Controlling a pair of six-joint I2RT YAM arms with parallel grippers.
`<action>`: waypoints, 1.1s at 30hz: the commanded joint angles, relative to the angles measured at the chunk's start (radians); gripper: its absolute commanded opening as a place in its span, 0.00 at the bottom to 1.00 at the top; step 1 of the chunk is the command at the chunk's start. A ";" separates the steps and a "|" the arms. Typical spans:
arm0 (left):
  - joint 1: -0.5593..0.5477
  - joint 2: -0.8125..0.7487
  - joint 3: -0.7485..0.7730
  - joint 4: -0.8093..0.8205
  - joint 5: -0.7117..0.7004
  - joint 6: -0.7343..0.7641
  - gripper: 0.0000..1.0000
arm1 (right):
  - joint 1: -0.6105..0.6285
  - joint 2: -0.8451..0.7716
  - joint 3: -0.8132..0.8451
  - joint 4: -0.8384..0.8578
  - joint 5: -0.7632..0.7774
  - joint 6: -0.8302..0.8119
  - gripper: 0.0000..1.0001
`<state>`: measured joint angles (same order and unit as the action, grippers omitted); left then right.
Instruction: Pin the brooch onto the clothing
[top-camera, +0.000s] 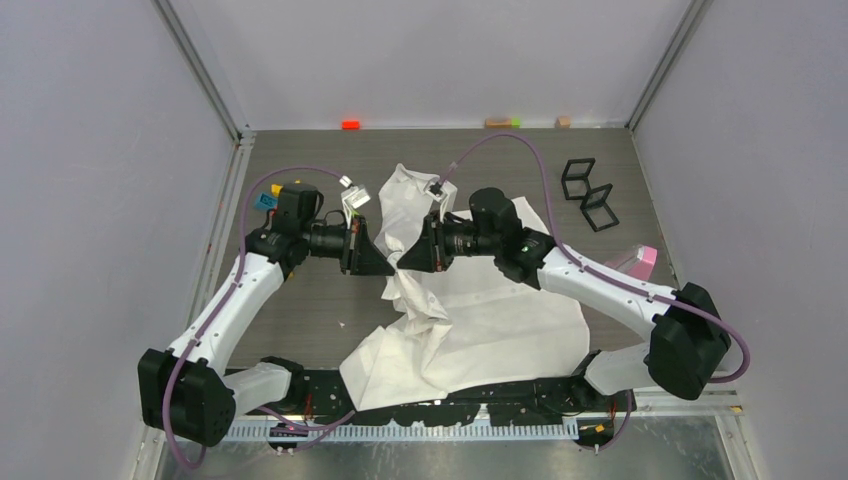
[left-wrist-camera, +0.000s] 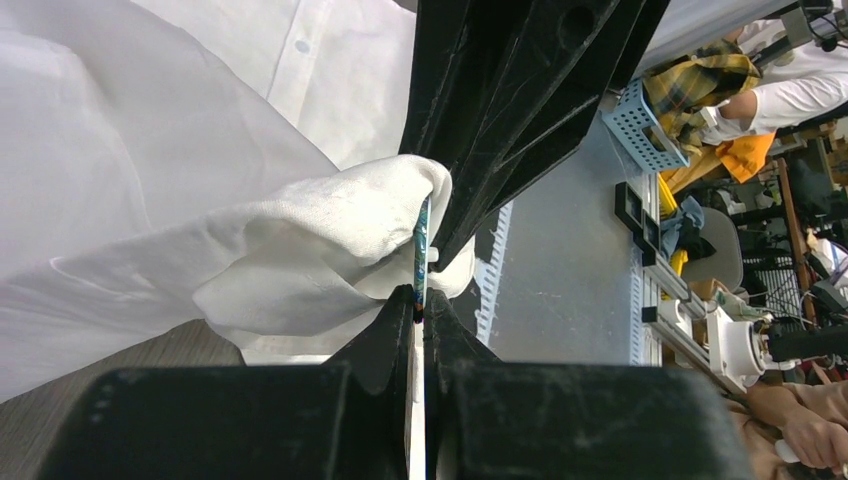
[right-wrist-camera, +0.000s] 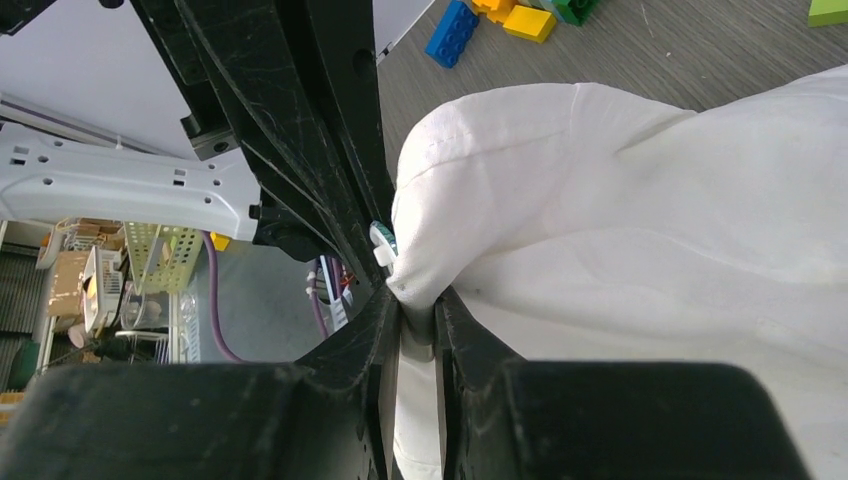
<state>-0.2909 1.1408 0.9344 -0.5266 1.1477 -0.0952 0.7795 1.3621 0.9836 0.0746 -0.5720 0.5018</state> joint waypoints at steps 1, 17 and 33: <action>-0.034 -0.015 0.001 -0.018 0.125 -0.006 0.00 | -0.015 0.029 0.050 0.068 0.216 0.013 0.01; -0.031 -0.015 0.023 -0.063 0.011 0.018 0.00 | -0.014 -0.013 -0.008 0.117 0.279 0.026 0.01; -0.004 -0.016 0.018 -0.034 0.008 -0.013 0.00 | -0.014 -0.045 -0.050 0.143 0.336 0.027 0.01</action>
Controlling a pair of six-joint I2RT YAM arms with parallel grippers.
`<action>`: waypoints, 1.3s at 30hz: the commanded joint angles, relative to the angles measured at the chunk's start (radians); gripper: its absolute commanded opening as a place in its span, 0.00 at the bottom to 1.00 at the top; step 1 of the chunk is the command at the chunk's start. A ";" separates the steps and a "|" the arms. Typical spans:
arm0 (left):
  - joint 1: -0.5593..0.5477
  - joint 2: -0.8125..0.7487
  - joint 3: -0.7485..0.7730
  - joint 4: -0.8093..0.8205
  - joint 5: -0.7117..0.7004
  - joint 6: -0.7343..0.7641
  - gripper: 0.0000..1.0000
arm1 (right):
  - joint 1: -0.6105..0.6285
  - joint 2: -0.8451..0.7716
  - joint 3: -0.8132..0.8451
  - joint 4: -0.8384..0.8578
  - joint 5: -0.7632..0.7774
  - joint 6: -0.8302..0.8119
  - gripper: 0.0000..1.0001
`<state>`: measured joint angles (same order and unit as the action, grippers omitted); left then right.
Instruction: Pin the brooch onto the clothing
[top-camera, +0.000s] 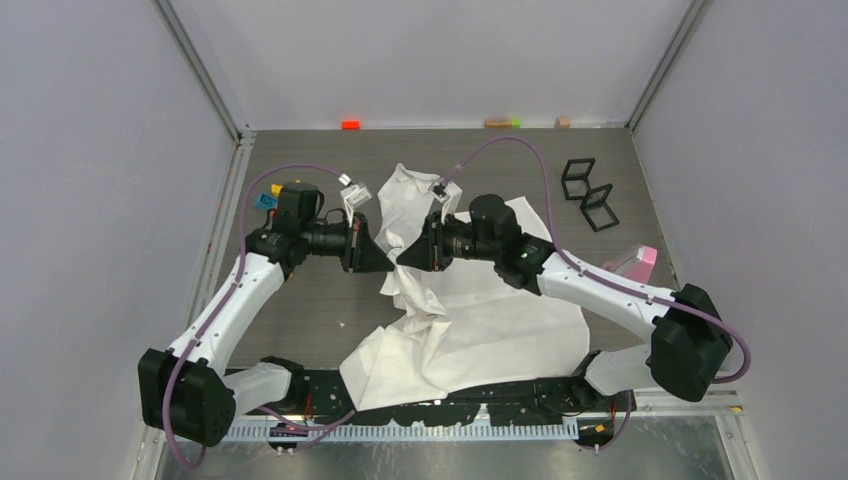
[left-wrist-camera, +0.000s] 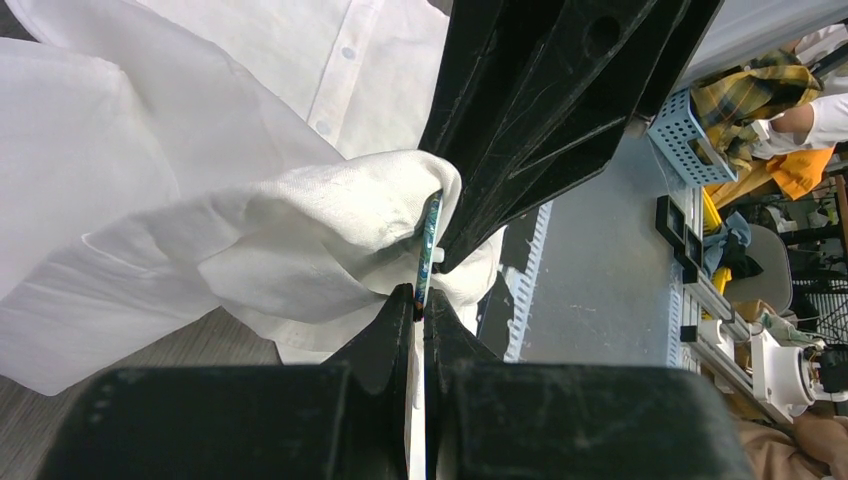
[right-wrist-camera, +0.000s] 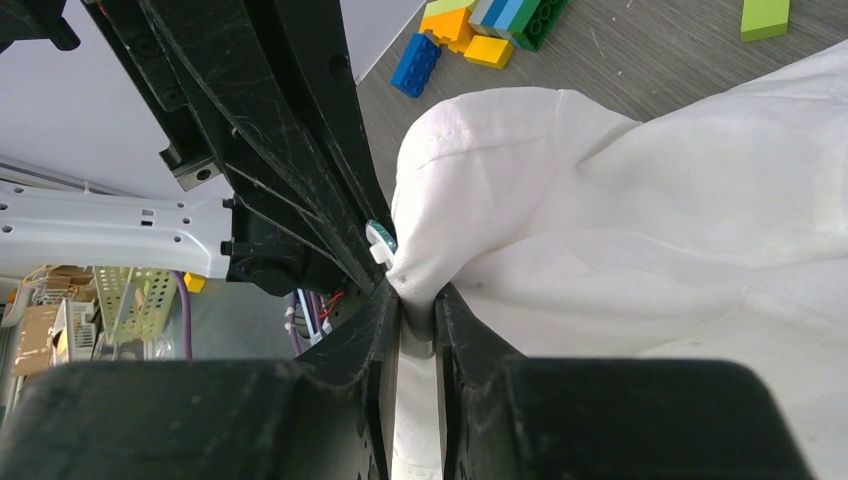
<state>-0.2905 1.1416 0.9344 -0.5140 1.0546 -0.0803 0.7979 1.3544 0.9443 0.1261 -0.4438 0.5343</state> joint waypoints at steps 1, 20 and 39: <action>-0.004 -0.017 0.017 -0.044 0.101 -0.030 0.00 | -0.033 -0.040 -0.014 0.100 0.214 -0.004 0.01; 0.025 -0.019 0.004 -0.009 0.089 -0.063 0.00 | -0.033 -0.062 -0.060 0.150 0.259 -0.010 0.01; 0.057 0.011 0.026 -0.083 -0.081 -0.048 0.00 | -0.034 -0.150 -0.068 0.085 0.303 -0.034 0.27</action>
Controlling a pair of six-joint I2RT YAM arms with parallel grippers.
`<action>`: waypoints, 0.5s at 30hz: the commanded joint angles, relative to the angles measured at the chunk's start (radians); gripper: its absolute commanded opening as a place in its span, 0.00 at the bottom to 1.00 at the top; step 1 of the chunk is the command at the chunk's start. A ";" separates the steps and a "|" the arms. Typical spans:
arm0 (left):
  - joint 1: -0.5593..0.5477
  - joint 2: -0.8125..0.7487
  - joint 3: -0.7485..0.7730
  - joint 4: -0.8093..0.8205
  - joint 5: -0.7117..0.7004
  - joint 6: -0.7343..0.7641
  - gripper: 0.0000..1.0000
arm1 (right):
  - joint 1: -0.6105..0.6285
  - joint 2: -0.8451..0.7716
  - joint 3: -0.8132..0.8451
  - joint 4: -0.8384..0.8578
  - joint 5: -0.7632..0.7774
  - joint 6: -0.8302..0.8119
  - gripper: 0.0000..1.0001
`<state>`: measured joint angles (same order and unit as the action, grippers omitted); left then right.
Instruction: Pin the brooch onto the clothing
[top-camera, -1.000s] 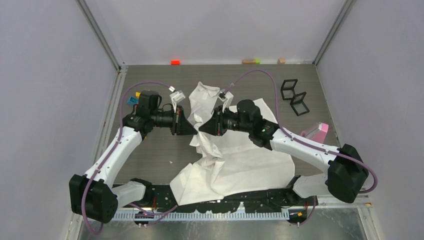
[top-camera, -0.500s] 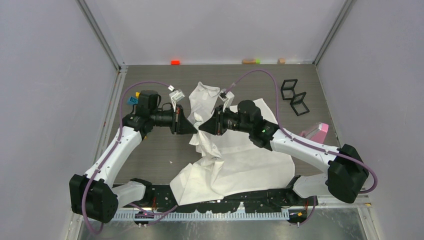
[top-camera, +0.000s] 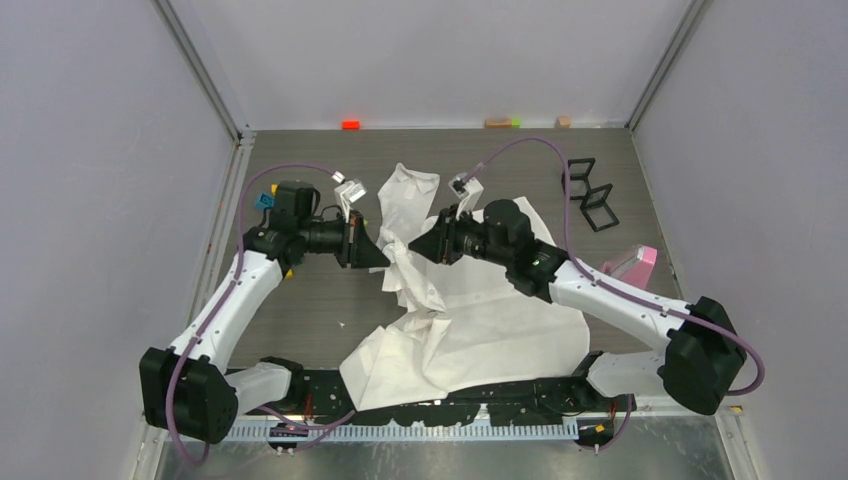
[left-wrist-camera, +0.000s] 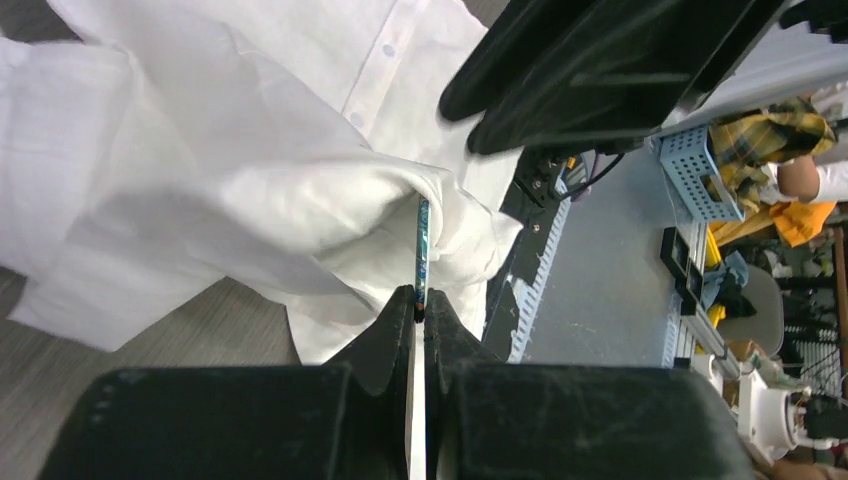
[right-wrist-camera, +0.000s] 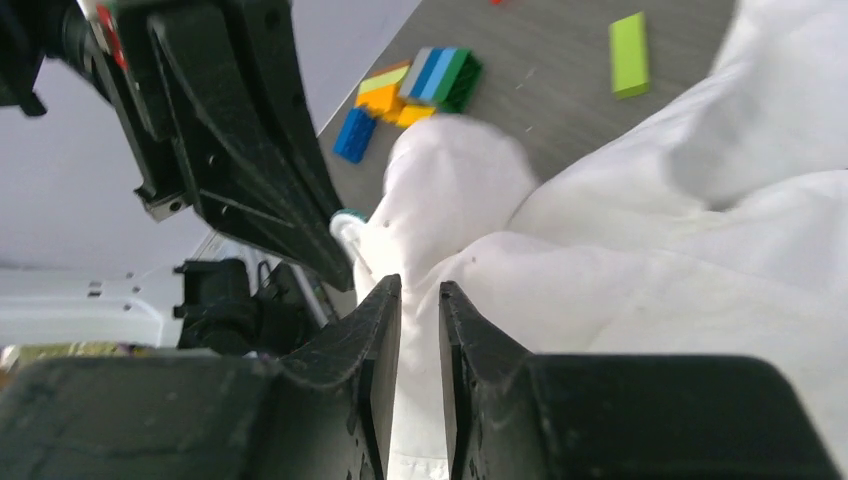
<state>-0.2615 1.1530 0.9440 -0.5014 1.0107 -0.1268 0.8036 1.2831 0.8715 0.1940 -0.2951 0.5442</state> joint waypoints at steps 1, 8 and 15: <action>0.029 -0.001 0.016 -0.095 -0.041 -0.003 0.00 | -0.040 -0.084 0.005 0.013 0.156 -0.047 0.28; 0.039 -0.004 0.026 -0.122 -0.083 -0.021 0.20 | -0.040 -0.138 0.033 -0.121 0.259 -0.111 0.50; 0.104 -0.092 0.059 -0.138 -0.264 -0.088 0.82 | -0.122 -0.088 0.185 -0.496 0.570 -0.211 0.74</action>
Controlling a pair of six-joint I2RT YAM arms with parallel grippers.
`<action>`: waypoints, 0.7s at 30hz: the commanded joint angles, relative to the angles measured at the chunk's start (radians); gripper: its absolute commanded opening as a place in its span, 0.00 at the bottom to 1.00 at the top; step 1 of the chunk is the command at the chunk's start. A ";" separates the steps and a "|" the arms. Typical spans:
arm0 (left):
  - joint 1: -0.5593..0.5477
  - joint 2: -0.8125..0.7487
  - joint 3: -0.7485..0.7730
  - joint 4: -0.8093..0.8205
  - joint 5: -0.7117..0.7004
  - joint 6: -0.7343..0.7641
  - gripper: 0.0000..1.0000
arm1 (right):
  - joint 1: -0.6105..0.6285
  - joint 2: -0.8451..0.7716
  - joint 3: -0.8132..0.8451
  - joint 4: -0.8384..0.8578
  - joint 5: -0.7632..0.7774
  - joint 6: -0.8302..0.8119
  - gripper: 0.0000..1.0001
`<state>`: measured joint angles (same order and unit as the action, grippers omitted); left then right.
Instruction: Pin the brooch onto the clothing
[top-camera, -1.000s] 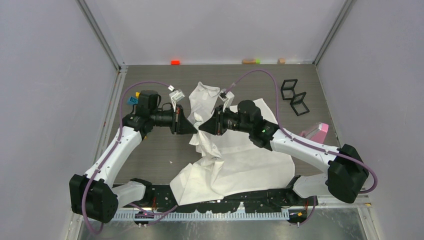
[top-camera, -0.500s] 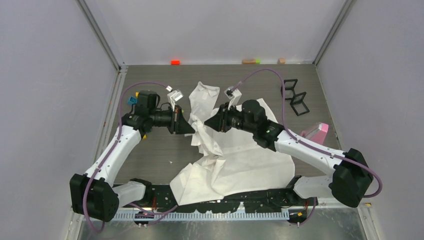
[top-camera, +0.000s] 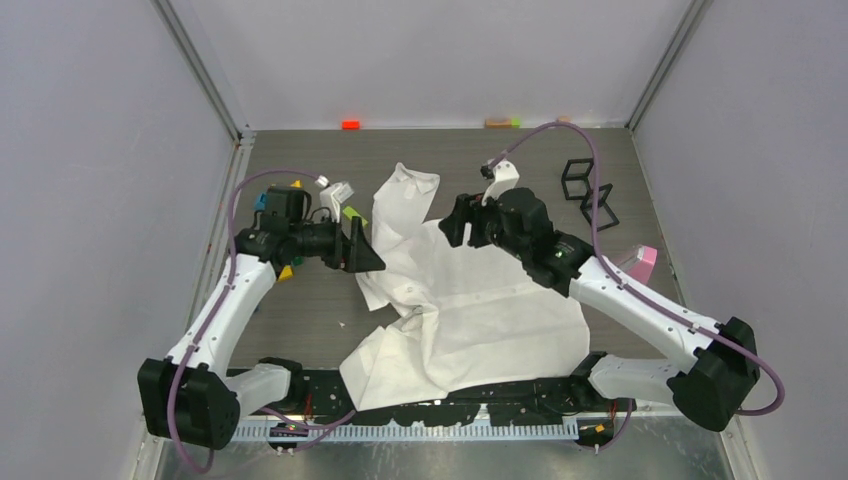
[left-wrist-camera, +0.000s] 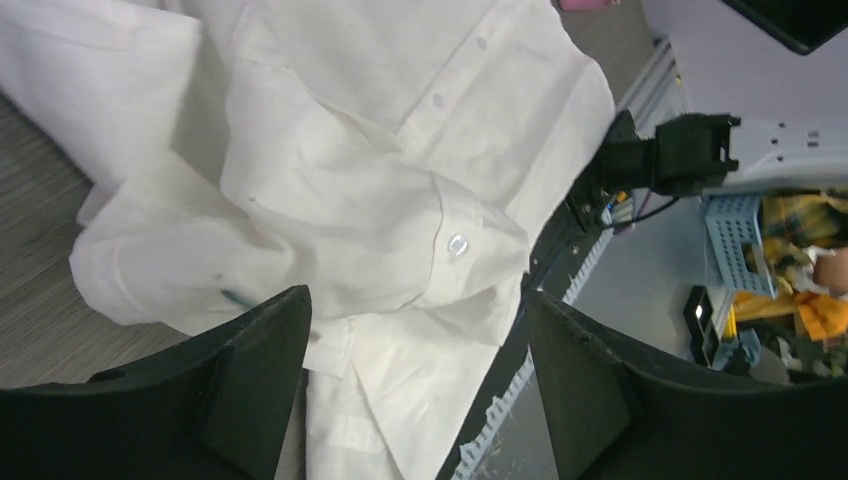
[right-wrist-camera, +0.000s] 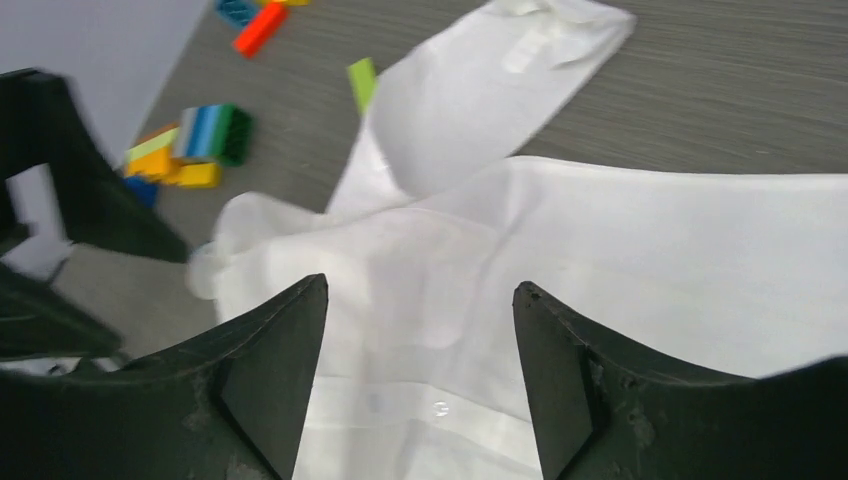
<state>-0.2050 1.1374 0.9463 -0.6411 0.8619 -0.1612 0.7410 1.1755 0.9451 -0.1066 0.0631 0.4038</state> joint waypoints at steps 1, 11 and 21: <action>0.064 -0.087 0.058 0.009 -0.159 -0.076 0.84 | -0.098 0.049 0.124 -0.222 0.220 -0.072 0.76; 0.098 0.025 -0.018 0.083 -0.496 -0.204 0.97 | -0.330 0.368 0.264 -0.350 0.225 -0.130 0.80; 0.094 0.207 -0.102 0.497 -0.472 -0.346 1.00 | -0.457 0.595 0.377 -0.348 0.183 -0.153 0.80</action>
<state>-0.1112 1.2644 0.8303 -0.3916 0.3870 -0.4496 0.3340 1.7370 1.2465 -0.4660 0.2653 0.2668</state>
